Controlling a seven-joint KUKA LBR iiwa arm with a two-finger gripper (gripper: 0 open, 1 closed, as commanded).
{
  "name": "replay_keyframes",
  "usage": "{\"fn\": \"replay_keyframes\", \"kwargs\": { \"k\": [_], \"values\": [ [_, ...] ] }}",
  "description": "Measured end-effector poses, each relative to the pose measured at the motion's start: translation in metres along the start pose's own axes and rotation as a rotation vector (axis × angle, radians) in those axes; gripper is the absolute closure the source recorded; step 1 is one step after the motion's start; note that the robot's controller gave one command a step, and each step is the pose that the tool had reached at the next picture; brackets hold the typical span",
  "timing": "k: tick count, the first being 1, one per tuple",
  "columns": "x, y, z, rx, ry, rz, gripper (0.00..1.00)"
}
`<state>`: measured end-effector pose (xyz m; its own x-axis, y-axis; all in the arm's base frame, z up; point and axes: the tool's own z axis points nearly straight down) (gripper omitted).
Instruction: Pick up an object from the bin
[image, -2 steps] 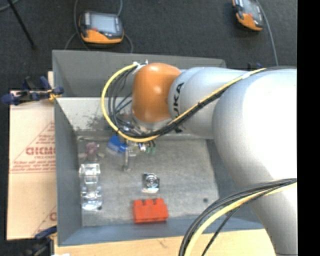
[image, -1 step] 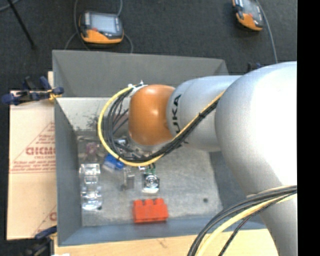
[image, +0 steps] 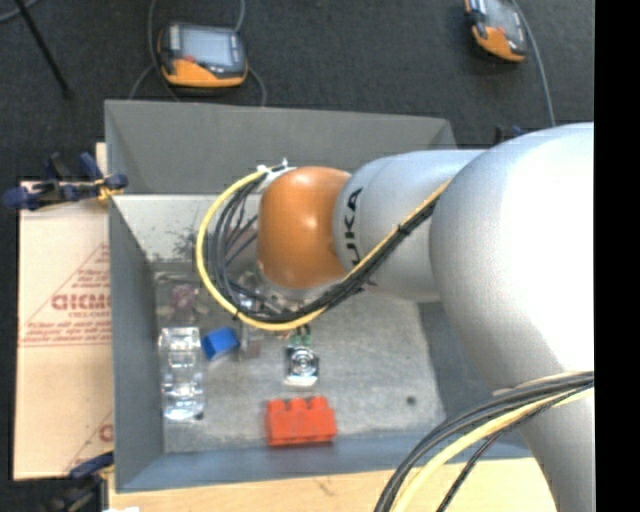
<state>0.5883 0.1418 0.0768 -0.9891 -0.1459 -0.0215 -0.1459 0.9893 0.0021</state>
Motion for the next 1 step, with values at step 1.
{"fn": "replay_keyframes", "kwargs": {
  "k": [1],
  "values": [
    [0.0041,0.0001,0.0045,0.001,0.013,0.0,0.0]
  ]
}}
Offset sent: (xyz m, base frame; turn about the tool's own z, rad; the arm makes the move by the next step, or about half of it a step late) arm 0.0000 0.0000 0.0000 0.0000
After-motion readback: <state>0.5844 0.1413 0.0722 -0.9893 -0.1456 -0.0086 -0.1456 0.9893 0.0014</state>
